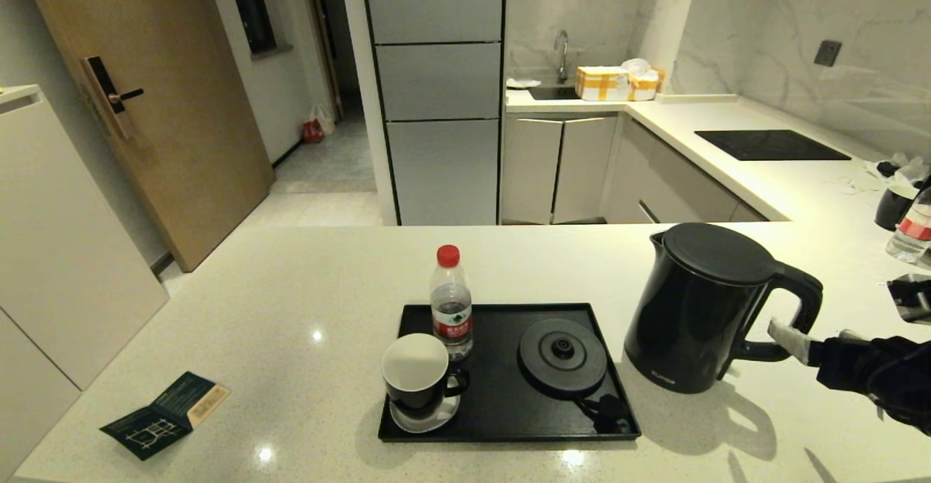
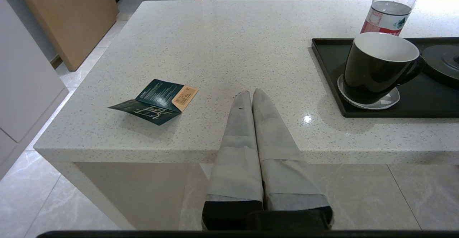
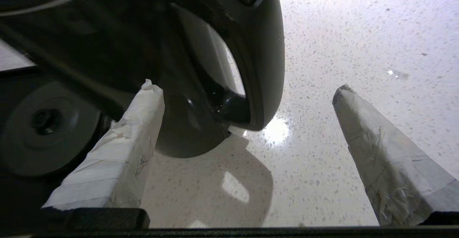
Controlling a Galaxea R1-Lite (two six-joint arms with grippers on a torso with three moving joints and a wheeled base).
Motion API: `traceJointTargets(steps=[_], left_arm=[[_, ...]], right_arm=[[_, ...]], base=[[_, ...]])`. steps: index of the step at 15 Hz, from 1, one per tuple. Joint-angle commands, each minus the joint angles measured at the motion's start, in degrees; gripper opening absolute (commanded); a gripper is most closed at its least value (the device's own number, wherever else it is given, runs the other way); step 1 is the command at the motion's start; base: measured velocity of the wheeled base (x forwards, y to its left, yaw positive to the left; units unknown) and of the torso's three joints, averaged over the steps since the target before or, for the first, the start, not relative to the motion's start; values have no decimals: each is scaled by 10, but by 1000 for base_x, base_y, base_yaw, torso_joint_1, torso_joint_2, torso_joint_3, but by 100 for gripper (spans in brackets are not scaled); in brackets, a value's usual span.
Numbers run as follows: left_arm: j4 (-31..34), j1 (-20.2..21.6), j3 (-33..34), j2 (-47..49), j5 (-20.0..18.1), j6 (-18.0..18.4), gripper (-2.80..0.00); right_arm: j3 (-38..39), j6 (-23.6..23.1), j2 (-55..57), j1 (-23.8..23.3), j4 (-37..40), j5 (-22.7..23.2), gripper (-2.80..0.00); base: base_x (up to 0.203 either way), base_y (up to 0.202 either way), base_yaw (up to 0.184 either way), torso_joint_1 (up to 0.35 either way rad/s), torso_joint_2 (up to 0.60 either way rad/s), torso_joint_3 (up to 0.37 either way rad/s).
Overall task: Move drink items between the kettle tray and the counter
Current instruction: Place it on the right, then pick up the tea cup
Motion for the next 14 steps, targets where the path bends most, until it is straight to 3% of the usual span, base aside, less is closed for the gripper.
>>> traceJointTargets(steps=[1,4,5,10,14], left_arm=[[0,0,0,0,0,0,-280],[0,0,0,0,-1,0,-280],[0,0,0,0,0,0,-280],[0,0,0,0,0,0,-280],[0,0,0,0,0,0,-280]], right_arm=[[4,-1,-91,1,25,1,0],[-48,-1,-238,1,201,1,0],[-84,-1,-285,2,301,6,-280],[-279,-14,-525,14,756,22,-280],[-386,-15,-664,19,936,27,-280]], base=[[0,0,0,0,0,0],[0,0,0,0,0,0],[0,0,0,0,0,0],[0,0,0,0,0,0],[0,0,0,0,0,0]])
